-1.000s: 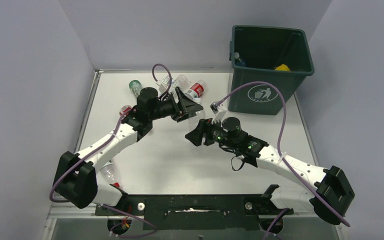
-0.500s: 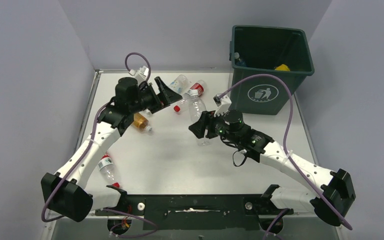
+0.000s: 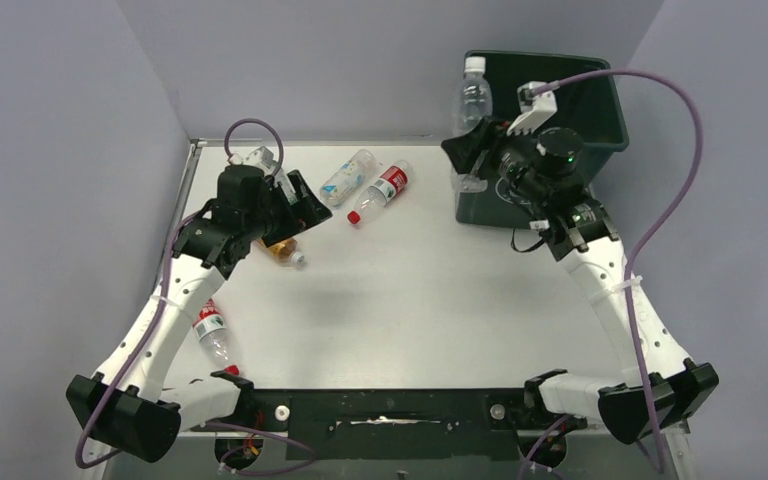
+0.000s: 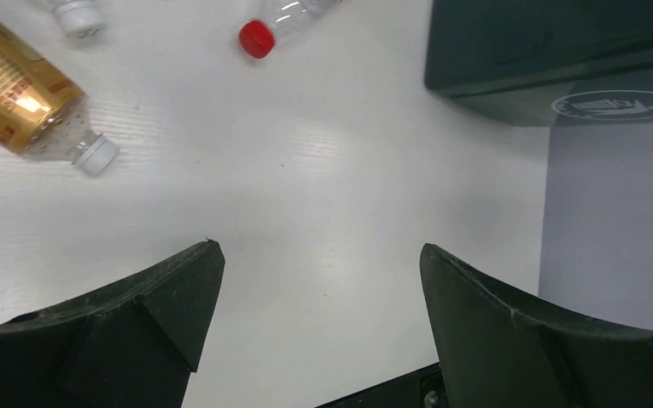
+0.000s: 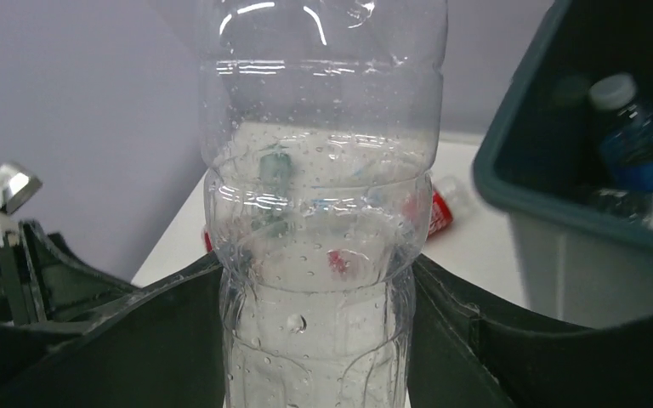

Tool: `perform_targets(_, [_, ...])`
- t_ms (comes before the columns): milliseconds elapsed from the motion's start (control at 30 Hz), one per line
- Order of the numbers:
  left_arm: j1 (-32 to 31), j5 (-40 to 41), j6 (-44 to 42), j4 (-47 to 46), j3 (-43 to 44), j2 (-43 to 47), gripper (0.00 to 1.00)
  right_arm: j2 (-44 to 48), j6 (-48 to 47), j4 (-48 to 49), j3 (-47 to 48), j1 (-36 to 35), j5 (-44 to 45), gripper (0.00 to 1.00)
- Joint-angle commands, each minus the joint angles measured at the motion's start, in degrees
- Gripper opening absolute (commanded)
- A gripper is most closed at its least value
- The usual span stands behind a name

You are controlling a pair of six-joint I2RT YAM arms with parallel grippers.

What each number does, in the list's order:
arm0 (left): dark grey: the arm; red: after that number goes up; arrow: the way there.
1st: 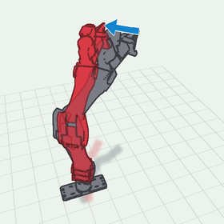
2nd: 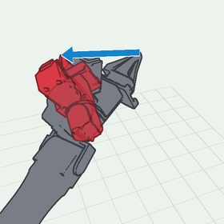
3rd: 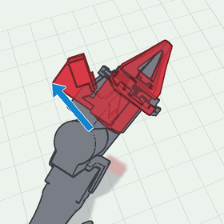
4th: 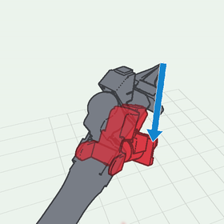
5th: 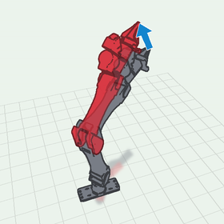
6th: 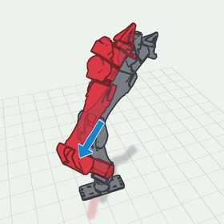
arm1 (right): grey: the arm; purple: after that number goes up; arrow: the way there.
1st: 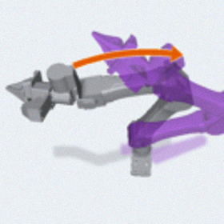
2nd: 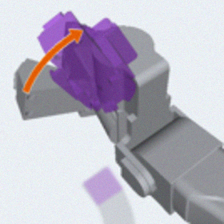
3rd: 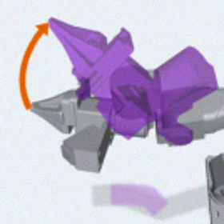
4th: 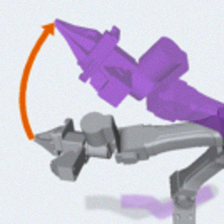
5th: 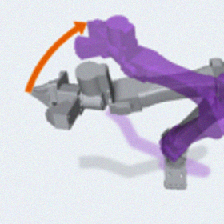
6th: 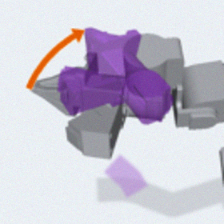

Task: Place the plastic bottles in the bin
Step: Place the plastic bottle in the trash bin.

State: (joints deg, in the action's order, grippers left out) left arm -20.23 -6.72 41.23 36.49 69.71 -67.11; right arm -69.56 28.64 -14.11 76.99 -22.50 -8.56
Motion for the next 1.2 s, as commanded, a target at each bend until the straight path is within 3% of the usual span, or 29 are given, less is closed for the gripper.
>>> perform_targets(0, [0.70,5.88,-1.77,4.97,1.59,2.41,0.87,-4.06,-2.30,-0.17,8.84,8.90,-8.19,0.61])
perform_targets(300, [1.30,13.36,-2.05,10.91,2.35,4.31,0.87,-17.60,4.66,4.66,23.97,25.40,-20.39,0.61])
perform_targets(567, [1.98,14.70,-1.08,12.12,-0.12,6.40,0.88,-27.83,2.50,0.57,35.87,30.28,-22.26,0.67])
perform_targets(667, [2.28,16.63,-0.41,13.99,0.29,6.60,0.88,-29.61,1.89,-0.73,37.12,31.28,-22.27,0.75])
perform_targets(800, [2.70,21.95,2.13,19.40,1.65,5.53,0.90,-29.88,0.21,-3.41,37.77,31.65,-20.59,0.99])
perform_targets(1167, [7.24,38.61,13.74,33.43,0.05,-0.08,0.95,-19.77,-1.92,-6.21,29.69,31.86,-18.11,0.98])
